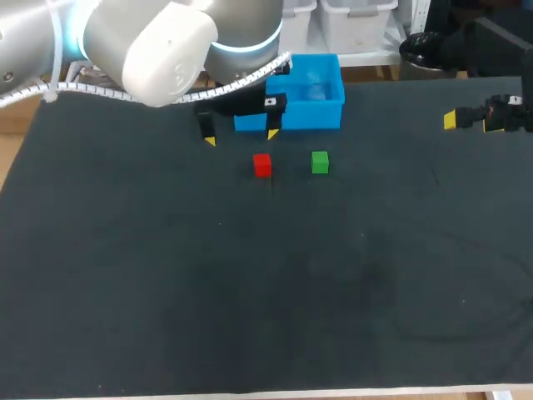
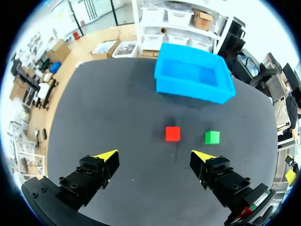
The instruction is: Use the left arm to pick the red cube and place it into the blue plastic box first, then use the right arm to grasp the green cube and put it into the same blue plastic box after the first action is fully finished.
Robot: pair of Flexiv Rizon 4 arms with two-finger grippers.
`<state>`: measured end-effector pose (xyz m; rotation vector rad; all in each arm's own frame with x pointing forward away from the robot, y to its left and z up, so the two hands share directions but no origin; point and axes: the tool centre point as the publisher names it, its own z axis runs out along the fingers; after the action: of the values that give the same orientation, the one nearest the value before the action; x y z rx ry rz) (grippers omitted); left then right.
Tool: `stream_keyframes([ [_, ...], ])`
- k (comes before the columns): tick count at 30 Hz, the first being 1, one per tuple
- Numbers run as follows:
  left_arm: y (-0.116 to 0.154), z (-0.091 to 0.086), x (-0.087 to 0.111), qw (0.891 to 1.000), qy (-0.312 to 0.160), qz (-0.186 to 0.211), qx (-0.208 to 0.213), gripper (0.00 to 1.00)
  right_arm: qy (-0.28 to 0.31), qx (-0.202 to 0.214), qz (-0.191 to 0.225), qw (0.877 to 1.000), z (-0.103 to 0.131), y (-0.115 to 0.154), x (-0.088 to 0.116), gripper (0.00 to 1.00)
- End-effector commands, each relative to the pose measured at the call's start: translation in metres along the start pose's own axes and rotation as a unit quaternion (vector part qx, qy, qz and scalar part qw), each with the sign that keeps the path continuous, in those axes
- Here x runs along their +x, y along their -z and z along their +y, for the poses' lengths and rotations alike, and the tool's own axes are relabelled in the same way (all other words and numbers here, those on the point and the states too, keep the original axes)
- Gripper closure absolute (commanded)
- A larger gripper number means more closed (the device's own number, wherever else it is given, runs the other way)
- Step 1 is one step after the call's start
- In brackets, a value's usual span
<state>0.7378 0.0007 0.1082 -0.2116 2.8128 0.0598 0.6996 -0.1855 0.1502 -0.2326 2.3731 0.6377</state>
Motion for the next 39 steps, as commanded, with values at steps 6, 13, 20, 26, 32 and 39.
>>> stream_keyframes([
  [6,0.001,0.000,0.001,1.000,0.001,-0.001,0.000,0.00,0.000,0.000,0.000,1.000,0.000,0.000,0.000,0.00],
  [13,0.001,-0.004,-0.007,1.000,0.001,-0.013,0.020,0.00,0.000,0.000,0.000,1.000,0.000,0.000,0.000,0.00],
  [20,-0.002,-0.021,-0.021,0.999,-0.008,-0.013,0.043,0.00,0.000,0.000,0.000,1.000,0.000,0.000,0.000,0.00],
  [26,-0.015,-0.030,-0.020,0.998,-0.034,0.032,0.039,0.00,0.000,0.000,0.000,1.000,0.000,0.000,0.000,0.00],
  [32,-0.026,-0.038,-0.026,0.996,-0.047,0.045,0.053,0.00,0.000,0.000,0.000,1.000,0.000,0.000,0.000,0.00],
  [39,-0.046,-0.046,-0.031,0.995,-0.063,0.048,0.058,0.00,0.000,0.000,0.000,1.000,0.000,0.000,0.000,0.00],
])
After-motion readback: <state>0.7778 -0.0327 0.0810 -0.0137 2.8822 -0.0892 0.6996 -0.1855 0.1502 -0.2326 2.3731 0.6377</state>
